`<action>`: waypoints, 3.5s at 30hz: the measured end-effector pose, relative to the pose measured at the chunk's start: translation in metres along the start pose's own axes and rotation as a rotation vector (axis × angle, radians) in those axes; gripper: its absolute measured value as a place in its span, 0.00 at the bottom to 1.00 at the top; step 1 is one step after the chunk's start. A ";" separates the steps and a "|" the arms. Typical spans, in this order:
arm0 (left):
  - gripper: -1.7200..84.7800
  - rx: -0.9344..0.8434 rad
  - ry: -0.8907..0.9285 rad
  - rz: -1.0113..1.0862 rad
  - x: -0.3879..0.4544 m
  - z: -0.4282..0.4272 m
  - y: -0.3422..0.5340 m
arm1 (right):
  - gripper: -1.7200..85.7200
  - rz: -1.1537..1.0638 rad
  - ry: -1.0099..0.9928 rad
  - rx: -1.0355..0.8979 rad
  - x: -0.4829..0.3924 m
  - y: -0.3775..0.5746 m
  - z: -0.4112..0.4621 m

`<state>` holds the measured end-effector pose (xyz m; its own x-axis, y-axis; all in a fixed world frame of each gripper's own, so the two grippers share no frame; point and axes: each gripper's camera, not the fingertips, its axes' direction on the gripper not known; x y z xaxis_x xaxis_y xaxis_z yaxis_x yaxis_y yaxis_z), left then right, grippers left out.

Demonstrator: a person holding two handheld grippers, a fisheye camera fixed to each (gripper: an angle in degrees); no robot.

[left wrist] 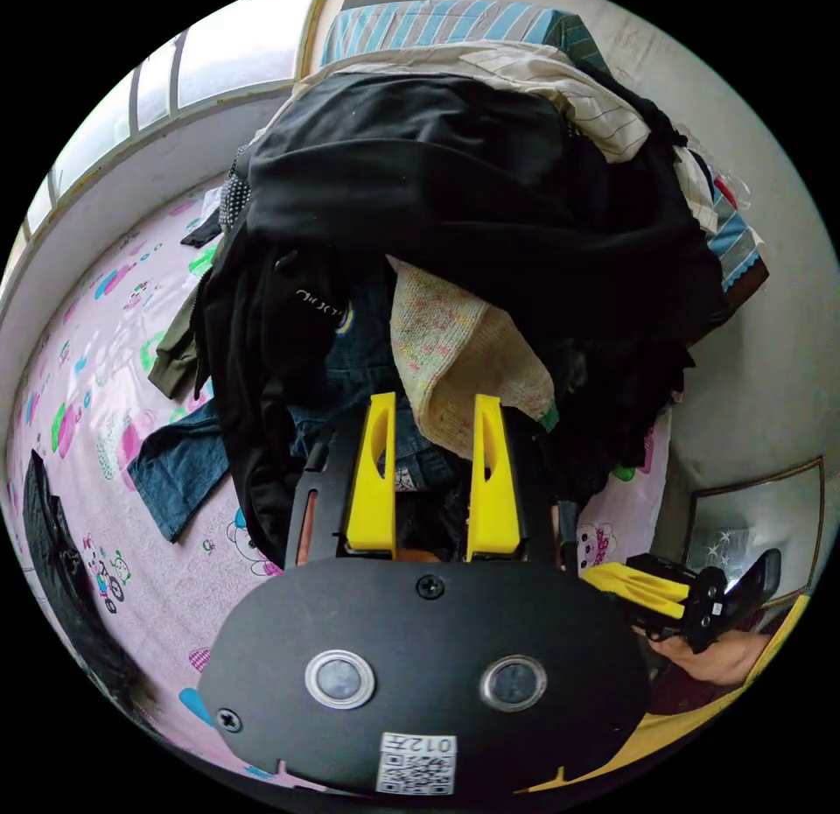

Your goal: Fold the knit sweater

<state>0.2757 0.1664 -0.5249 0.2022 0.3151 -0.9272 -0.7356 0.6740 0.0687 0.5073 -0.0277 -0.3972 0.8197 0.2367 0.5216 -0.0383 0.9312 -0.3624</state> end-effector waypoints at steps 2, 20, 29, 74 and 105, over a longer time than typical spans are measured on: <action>0.07 -0.036 -0.009 0.017 -0.002 0.004 -0.008 | 0.02 0.023 0.004 0.025 0.010 -0.021 -0.018; 0.02 0.191 0.481 0.230 -0.028 -0.211 0.105 | 0.09 0.361 -0.864 0.149 0.041 -0.178 -0.137; 0.02 0.487 0.585 0.021 -0.047 -0.318 0.244 | 0.08 0.190 -0.852 0.120 -0.053 -0.188 -0.179; 0.02 1.348 -0.098 -0.006 0.144 -0.827 0.809 | 0.18 -0.852 0.014 -0.341 -0.635 0.058 0.190; 0.02 1.088 0.310 -0.252 0.057 -0.799 0.762 | 0.07 0.036 0.907 -0.294 -0.296 -0.047 -0.120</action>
<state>-0.7900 0.1643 -0.8195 -0.0138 0.0145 -0.9998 0.2788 0.9603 0.0101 0.3354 -0.1751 -0.6271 0.9564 -0.1563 -0.2469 -0.0282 0.7917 -0.6103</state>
